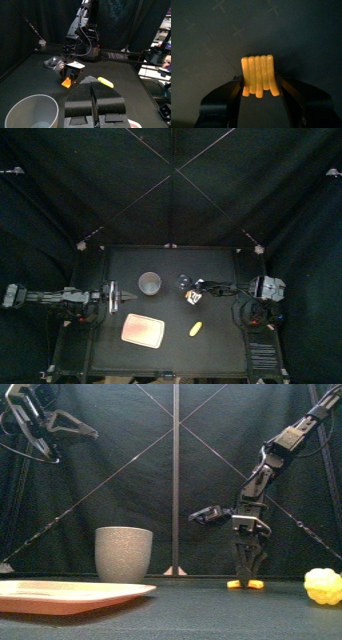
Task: Pick the fries then place it in the grey bowl
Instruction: Place fries in the grey bowl
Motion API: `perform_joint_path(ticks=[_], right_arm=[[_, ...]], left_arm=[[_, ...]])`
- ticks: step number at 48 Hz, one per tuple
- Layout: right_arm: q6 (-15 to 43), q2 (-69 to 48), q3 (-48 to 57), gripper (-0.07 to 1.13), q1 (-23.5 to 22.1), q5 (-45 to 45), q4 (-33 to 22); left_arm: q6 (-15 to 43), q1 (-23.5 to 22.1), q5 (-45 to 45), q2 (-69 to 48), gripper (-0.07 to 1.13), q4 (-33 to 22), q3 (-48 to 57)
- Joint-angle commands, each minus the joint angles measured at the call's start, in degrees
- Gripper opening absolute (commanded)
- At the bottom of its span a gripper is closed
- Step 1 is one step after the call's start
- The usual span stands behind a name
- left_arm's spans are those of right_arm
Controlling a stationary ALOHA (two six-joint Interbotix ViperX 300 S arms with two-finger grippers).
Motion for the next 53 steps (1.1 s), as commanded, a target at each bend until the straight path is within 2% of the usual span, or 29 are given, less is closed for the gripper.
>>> perform_joint_path(ticks=[1,13,26,36,47,53], right_arm=[[2.2,-1.2,-0.5,0.73,0.4,0.9,-2.9],[4.8,-5.4,-5.4,0.71,4.2,-0.2,-5.4],[4.7,-7.9,-13.8,0.71,4.3,-19.6,-2.5],[4.7,-2.4,-17.9,0.71,3.7,-33.0,-1.4],[4.6,5.4,-23.1,0.72,3.3,-35.0,-1.6],[4.6,7.9,-24.8,0.79,3.3,-35.2,-2.3]], left_arm=[[-0.1,0.1,-0.4,0.2,-0.02,0.0,-0.9],[0.0,0.1,-0.5,0.2,-0.02,0.0,-0.8],[0.1,0.1,-1.2,0.2,-0.02,0.1,-0.8],[0.2,0.1,-2.9,0.2,-0.02,0.2,-0.7],[0.0,0.1,-3.0,0.2,-0.02,0.0,0.3],[-0.1,0.1,-3.0,0.2,-0.02,-0.1,0.8]])
